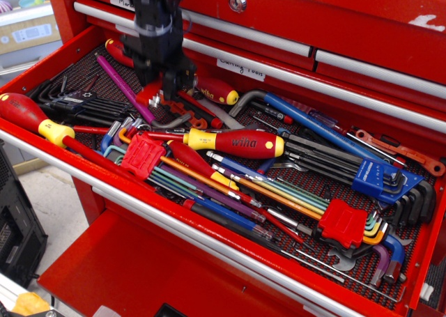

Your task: Pick up bit holder

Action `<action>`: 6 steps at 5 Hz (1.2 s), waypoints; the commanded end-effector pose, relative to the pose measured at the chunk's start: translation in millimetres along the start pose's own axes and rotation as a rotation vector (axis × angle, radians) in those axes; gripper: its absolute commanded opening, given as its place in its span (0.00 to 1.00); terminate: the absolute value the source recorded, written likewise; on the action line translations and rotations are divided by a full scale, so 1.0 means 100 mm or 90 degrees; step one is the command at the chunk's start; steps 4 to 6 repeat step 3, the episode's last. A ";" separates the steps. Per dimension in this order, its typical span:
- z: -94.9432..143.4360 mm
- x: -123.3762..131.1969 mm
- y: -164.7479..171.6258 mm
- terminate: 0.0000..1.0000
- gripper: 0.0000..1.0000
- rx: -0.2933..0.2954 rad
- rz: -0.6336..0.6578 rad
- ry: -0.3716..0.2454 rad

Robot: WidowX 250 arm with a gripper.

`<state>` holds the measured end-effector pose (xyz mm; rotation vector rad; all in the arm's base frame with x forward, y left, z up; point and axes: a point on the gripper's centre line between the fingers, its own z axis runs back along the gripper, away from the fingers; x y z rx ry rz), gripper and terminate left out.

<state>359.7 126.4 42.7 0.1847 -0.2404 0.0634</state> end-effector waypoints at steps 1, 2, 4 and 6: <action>0.95 0.11 0.13 0.00 0.00 0.133 0.084 -0.101; 1.13 0.16 0.28 0.00 0.00 0.165 0.085 -0.137; 1.20 0.18 0.35 1.00 0.00 0.157 0.093 -0.109; 1.20 0.18 0.35 1.00 0.00 0.157 0.093 -0.109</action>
